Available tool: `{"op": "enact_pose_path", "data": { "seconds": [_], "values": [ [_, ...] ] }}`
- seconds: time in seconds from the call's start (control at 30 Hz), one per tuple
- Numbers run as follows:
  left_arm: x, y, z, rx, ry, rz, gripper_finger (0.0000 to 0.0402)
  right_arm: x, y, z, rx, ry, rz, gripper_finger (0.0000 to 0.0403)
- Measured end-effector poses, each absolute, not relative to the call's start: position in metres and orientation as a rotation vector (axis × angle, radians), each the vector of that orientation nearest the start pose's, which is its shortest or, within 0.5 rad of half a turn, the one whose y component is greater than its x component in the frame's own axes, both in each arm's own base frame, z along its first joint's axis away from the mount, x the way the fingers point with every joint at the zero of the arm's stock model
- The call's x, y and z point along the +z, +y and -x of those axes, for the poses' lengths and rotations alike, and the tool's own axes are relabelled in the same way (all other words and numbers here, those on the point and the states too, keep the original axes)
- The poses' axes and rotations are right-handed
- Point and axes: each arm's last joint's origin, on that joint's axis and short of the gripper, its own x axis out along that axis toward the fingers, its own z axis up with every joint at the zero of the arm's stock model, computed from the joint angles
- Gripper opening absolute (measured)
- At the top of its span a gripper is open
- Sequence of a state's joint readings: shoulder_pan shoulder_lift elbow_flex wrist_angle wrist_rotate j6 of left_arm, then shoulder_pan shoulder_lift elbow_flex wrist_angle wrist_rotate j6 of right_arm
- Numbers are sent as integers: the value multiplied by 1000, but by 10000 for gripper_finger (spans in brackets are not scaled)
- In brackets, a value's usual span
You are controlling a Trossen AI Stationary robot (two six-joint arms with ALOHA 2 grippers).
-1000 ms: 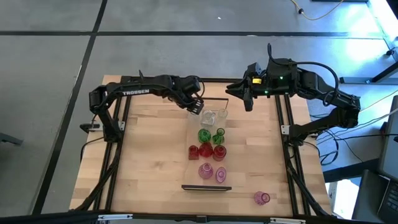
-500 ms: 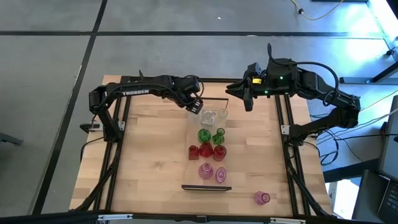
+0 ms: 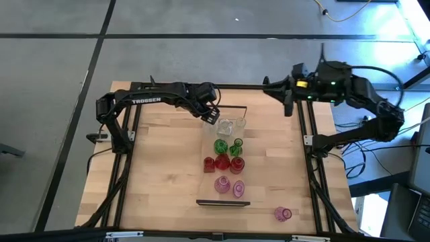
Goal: Sort vases onto shelf
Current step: Put the transparent vase aligned with the other transparent vases on the shelf, then put the pink vase aligned with the other pink vases on the shelf
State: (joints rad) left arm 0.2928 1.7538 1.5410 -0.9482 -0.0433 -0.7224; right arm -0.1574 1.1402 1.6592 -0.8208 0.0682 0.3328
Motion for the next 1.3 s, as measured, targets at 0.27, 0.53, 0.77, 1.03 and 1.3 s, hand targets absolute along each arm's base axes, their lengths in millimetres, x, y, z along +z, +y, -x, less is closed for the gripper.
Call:
{"op": "enact_pose_path", "data": {
  "seconds": [0.27, 0.53, 0.77, 1.03, 1.3],
  "values": [
    [289, 104, -341, 683, 975, 764, 98, 495, -29, -159, -314, 224, -336, 85],
    [314, 101, -325, 706, 888, 743, 98, 493, -28, -158, -315, 244, -337, 85],
    [343, 88, -305, 661, 815, 731, 98, 478, -24, -154, -222, 418, -422, 85],
    [351, 52, -283, 588, 980, 618, 98, 449, 6, -138, -36, 824, -538, 85],
    [333, 14, -287, 454, 1088, 594, 98, 404, 61, -140, 42, 1131, -612, 85]
  ]
}}
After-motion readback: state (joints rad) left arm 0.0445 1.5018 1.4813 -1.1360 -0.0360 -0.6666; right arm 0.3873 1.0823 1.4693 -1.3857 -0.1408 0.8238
